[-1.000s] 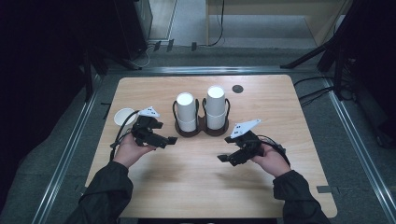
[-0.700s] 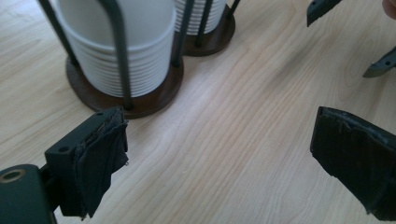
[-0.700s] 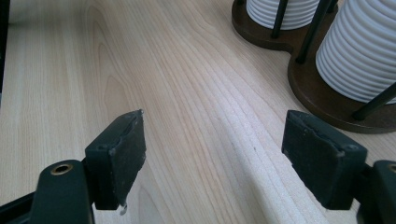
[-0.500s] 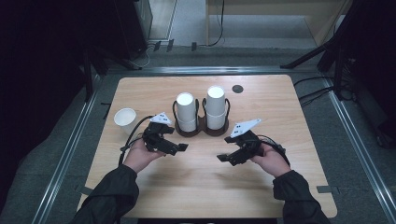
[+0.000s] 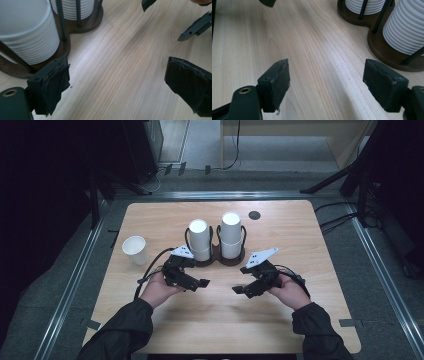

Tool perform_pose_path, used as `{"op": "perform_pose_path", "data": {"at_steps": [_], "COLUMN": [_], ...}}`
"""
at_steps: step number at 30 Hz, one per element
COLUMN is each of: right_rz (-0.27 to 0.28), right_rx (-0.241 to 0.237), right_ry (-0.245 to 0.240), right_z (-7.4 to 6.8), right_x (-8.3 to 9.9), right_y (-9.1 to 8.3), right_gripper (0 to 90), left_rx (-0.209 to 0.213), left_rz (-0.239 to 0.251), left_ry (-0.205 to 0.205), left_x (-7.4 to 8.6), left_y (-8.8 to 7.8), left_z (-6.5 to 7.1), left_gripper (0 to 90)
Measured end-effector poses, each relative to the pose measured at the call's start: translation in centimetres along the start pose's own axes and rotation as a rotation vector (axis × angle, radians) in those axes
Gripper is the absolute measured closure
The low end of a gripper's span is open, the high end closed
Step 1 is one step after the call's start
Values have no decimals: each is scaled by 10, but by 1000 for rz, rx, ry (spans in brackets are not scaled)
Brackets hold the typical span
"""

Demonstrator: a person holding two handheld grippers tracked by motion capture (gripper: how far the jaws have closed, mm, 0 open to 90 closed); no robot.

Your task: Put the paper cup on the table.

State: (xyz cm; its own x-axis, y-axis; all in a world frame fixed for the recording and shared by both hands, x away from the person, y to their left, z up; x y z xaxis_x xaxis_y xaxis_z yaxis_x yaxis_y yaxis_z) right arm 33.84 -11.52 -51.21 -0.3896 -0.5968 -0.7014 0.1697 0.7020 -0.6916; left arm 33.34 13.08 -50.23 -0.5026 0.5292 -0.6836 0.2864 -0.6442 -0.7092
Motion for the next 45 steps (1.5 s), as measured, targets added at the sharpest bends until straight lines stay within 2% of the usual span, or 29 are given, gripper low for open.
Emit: {"op": "perform_pose_path", "data": {"at_steps": [7,13,15,19,21,28,33,45], "right_rz": [-4,-10,-12,-16,-18,-23,-26,-29], "right_rx": [2,2,4,2,4,1,3,6], "right_ry": [-4,-13,-17,-20,-21,-30,-33,-39], "right_z": [-1,-1,-2,-2,-2,-3,-3,-3], "right_x": [0,1,1,1,1,1,1,2], "right_y": [0,2,2,3,3,4,4,4], "right_gripper": [221,221,221,221,221,221,221,221], "left_rx": [4,25,27,16,-5,-24,-25,-21], "left_rz": [-13,-8,-9,-12,-22,-32,-38,-37], "left_ry": [16,0,6,21,39,41,60,75], "left_x": [-1,-1,-1,-1,0,1,2,4], "left_y": [8,14,16,22,25,35,38,39], "left_z": [5,8,10,14,14,18,20,18], "left_gripper": [62,62,63,62,62,62,62,62]}}
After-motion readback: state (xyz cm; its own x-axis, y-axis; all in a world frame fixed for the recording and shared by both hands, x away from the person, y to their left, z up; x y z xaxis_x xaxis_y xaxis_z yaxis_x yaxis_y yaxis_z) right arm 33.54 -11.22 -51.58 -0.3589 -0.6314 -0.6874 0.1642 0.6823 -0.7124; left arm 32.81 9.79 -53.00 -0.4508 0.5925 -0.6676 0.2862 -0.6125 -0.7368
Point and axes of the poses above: each handheld gripper's, and its own axes: y roughly forward along the jaws, x roughly out of its underside, z roughly to its right, the point moved 3 cm from there along y, roughly forward along the jaws, and after that the axes turned 3 degrees about y, right-handed, at the moved point
